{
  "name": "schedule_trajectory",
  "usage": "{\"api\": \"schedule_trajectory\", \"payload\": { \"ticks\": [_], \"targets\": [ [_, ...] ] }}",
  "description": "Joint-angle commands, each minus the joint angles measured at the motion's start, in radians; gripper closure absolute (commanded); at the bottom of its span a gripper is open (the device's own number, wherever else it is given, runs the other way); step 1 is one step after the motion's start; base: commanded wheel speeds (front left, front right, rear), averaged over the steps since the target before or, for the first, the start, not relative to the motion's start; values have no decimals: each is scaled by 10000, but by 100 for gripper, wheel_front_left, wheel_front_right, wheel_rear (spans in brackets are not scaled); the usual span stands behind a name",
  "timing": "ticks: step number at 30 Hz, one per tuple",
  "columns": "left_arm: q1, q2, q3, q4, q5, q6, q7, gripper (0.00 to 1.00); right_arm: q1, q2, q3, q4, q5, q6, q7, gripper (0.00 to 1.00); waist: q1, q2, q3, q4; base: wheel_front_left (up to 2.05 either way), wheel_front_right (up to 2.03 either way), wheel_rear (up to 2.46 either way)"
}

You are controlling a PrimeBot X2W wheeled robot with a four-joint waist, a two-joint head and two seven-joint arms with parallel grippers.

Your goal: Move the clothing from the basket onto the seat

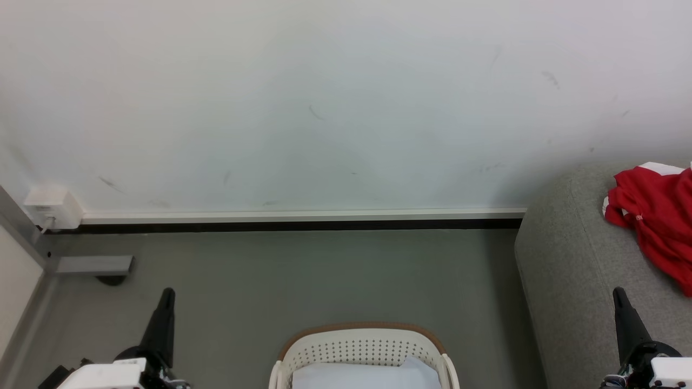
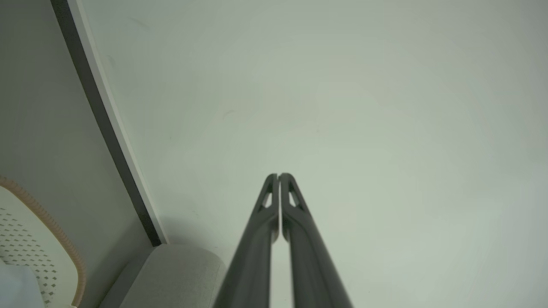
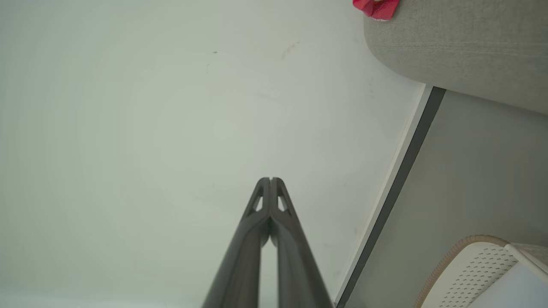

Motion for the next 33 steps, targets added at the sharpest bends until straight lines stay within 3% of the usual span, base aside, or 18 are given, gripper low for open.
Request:
{"api": "schedule_trajectory", "payload": {
  "ticks": [1, 33],
  "targets": [
    [-73, 20, 29, -28, -131, -64, 41, 100, -126, -73, -33, -43, 17, -24, 29, 100, 0, 0, 0, 1, 0, 0, 0],
    [-72, 20, 26, -28, -133, -64, 39, 100, -125, -73, -32, -42, 17, -23, 28, 100, 0, 0, 0, 1, 0, 0, 0]
  ]
}}
